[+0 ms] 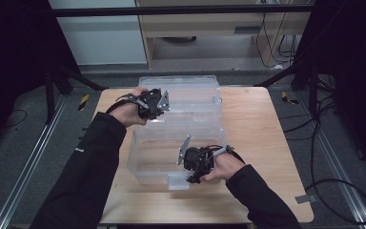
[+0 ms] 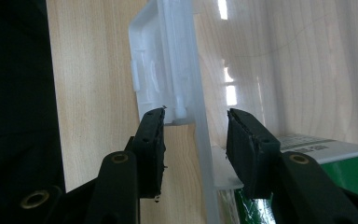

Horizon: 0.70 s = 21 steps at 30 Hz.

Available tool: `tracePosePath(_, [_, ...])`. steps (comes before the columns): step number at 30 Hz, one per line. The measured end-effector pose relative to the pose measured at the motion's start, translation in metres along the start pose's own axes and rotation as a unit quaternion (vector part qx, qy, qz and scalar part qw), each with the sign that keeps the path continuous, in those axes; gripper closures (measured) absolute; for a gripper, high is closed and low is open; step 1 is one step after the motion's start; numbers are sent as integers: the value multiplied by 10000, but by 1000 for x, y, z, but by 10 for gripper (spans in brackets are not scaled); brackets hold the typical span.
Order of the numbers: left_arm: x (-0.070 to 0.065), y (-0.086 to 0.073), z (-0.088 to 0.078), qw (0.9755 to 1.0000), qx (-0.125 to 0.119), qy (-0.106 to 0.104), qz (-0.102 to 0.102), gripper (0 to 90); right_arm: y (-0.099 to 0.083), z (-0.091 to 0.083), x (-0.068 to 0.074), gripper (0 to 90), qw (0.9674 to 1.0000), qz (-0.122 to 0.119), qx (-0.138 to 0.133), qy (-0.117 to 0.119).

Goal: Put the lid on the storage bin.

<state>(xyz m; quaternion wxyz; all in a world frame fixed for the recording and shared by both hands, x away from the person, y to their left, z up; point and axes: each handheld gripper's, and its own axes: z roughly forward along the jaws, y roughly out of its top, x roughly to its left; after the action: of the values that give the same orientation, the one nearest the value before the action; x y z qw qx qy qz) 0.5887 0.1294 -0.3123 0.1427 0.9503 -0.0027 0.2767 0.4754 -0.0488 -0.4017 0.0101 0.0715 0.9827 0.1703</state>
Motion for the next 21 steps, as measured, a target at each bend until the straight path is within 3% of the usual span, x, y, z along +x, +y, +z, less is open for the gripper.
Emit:
tracePosePath(15, [-1,3,-7,9998,-136,-149,-82,818,2,0,1,573,9999,118,57,-42])
tracePosePath(21, [-3,5,-13,9997,-166,-190,-10,830,2,1,1,572,9998,173,37,-60])
